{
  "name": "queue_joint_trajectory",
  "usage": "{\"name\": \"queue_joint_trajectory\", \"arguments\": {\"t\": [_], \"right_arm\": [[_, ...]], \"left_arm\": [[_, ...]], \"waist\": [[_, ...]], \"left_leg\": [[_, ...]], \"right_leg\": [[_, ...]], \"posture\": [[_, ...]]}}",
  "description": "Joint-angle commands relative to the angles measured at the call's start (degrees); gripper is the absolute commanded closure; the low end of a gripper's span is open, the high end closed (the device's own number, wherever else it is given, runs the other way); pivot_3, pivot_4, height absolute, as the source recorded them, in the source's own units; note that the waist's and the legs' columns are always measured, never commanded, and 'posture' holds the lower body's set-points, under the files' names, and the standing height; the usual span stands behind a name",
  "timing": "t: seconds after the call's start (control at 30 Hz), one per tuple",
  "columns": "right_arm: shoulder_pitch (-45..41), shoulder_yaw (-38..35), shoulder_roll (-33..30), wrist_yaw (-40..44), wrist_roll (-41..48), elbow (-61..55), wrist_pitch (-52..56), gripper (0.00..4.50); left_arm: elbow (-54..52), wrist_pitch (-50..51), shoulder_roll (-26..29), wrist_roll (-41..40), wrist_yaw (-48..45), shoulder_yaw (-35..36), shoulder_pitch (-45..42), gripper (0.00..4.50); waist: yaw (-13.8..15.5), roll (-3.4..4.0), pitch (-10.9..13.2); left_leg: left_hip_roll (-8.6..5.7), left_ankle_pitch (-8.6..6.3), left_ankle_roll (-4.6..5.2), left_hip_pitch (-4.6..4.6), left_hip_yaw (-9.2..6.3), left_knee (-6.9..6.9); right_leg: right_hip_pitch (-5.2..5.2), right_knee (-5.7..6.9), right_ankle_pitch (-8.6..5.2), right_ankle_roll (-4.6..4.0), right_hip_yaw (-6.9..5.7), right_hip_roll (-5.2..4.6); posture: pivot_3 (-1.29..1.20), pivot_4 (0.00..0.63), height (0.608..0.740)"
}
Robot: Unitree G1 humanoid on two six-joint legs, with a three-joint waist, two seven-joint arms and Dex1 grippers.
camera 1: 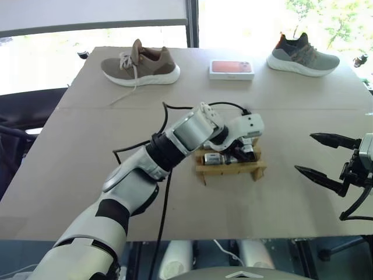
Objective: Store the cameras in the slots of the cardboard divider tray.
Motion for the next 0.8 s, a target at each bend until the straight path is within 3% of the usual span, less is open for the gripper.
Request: {"name": "queue_joint_trajectory", "arguments": {"t": [0.03,0.43,0.5,0.57,0.7,0.8], "right_arm": [[-0.99,-0.52,-1.19,1.16,0.81,0.3,-1.07,0.03],[-0.98,-0.58,-1.4,1.48,0.68,0.28,-1.22,0.03],[-0.92,-0.7,-1.35,1.4,0.74,0.16,-1.14,0.0],[-0.79,-0.77,-1.32,1.27,0.77,-0.06,-1.03,0.0],[0.19,-1.44,-1.17,0.99,1.01,-0.82,-0.74,0.0],[0.87,-1.13,-0.81,0.24,0.68,-1.02,-0.92,0.0]], "left_arm": [[-2.07,1.4,-0.11,0.03,0.28,0.77,-1.04,3.71],[-1.41,3.62,-0.91,-0.03,1.55,0.51,-2.18,3.71],[-0.82,3.94,-1.89,-0.25,2.73,1.87,-2.35,2.69],[-1.38,4.71,-2.56,-1.18,3.04,3.73,-3.15,1.95],[-4.99,12.25,-3.3,-6.64,3.31,12.55,-6.7,0.09],[-7.59,15.85,-2.18,-9.93,4.53,19.22,-8.27,0.09]], "waist": [[0.0,0.0,0.0],[0.1,0.0,0.0],[0.13,0.0,0.0],[0.14,0.0,0.0],[0.12,-0.01,0.01],[0.11,0.0,0.01]], "left_leg": [[0.01,0.0,0.0,0.0,0.0,0.0],[0.01,0.0,0.0,0.0,0.03,0.02],[0.0,0.0,0.0,0.0,0.04,0.03],[0.0,0.0,0.0,-0.01,0.05,0.05],[0.02,0.0,0.0,-0.04,0.03,0.08],[0.04,0.0,0.0,-0.05,0.02,0.08]], "right_leg": [[0.0,0.0,0.0,0.0,0.0,0.0],[0.0,0.0,0.0,0.0,0.04,-0.01],[0.0,0.0,0.0,0.0,0.04,-0.01],[0.0,0.01,0.0,0.0,0.04,-0.02],[-0.01,0.01,0.0,0.01,0.03,-0.02],[-0.01,0.0,0.0,0.01,0.02,-0.02]], "posture": [[0.0,0.15,0.74],[0.0,0.15,0.74],[0.0,0.15,0.74],[0.0,0.15,0.74],[0.0,0.15,0.74],[0.0,0.15,0.74]]}}
